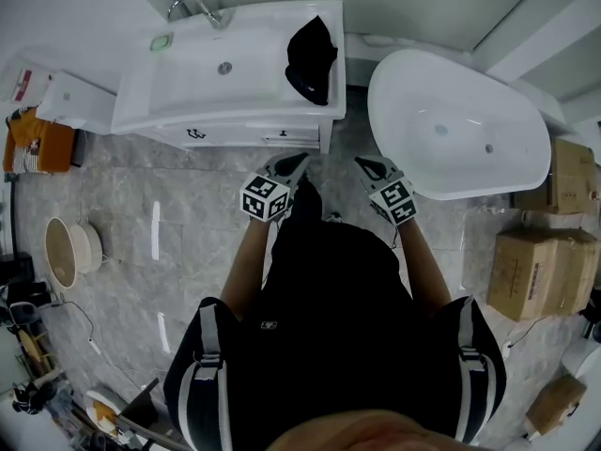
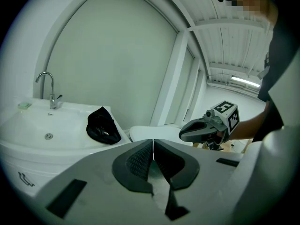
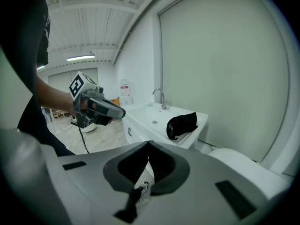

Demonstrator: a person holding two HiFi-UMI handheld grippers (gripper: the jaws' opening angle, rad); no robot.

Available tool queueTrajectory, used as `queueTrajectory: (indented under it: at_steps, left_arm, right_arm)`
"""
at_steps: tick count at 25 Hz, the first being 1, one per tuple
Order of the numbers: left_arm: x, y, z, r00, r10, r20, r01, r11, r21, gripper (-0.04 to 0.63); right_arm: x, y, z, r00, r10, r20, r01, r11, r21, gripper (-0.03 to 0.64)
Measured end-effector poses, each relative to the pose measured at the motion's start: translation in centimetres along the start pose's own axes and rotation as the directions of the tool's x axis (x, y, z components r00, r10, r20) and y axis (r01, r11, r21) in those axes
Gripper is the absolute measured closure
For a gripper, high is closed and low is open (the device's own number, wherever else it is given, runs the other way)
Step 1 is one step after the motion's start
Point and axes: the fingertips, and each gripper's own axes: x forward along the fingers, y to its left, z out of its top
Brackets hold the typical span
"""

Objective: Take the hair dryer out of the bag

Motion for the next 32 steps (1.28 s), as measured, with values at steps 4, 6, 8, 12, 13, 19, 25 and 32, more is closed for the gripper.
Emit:
queueTrajectory:
  at_steps: [4, 6, 8, 12, 13, 19, 25, 32]
  left_arm:
    - [0.7, 1.1, 0.2, 1.0, 0.0, -0.002, 0.0, 1.0, -0.009, 0.578]
    - [1.1, 1.8, 0.5, 1.0, 0.001, -0.002, -0.001, 1.0, -0.012, 0.578]
    - [1.4, 2.5, 0.7, 1.0, 0.002, -0.003, -0.002, 1.0, -0.018, 0.578]
    - [2.1, 4.2, 1.1, 1.0, 0.003, -0.009, -0.003, 0.999, -0.037, 0.578]
    - [2.3, 4.7, 1.2, 1.0, 0.003, -0.012, -0.004, 0.999, -0.041, 0.578]
    - [3.7, 7.4, 2.3, 1.0, -0.002, -0.022, 0.001, 0.999, -0.053, 0.578]
    - [5.6, 10.5, 3.4, 0.999, -0.011, -0.035, 0.009, 0.998, -0.066, 0.578]
    - [7.6, 14.6, 4.8, 0.999, -0.02, -0.043, 0.016, 0.997, -0.078, 0.578]
  right_arm:
    - [1.1, -0.8, 0.2, 1.0, 0.004, -0.008, -0.004, 1.0, 0.001, 0.558]
    - [1.7, -1.2, 0.5, 1.0, 0.007, -0.013, -0.007, 1.0, 0.002, 0.558]
    - [2.4, -1.6, 0.6, 1.0, 0.011, -0.02, -0.011, 1.0, 0.002, 0.558]
    - [4.1, -2.4, 1.1, 0.999, 0.026, -0.037, -0.026, 1.0, 0.0, 0.558]
    - [4.5, -2.6, 1.3, 0.999, 0.03, -0.041, -0.03, 1.0, 0.001, 0.557]
    - [7.1, -4.3, 2.4, 0.998, 0.04, -0.048, -0.04, 0.999, 0.003, 0.557]
    - [9.9, -6.4, 3.3, 0.997, 0.047, -0.066, -0.047, 0.999, 0.008, 0.558]
    - [14.1, -9.1, 5.1, 0.994, 0.061, -0.092, -0.064, 0.998, -0.027, 0.558]
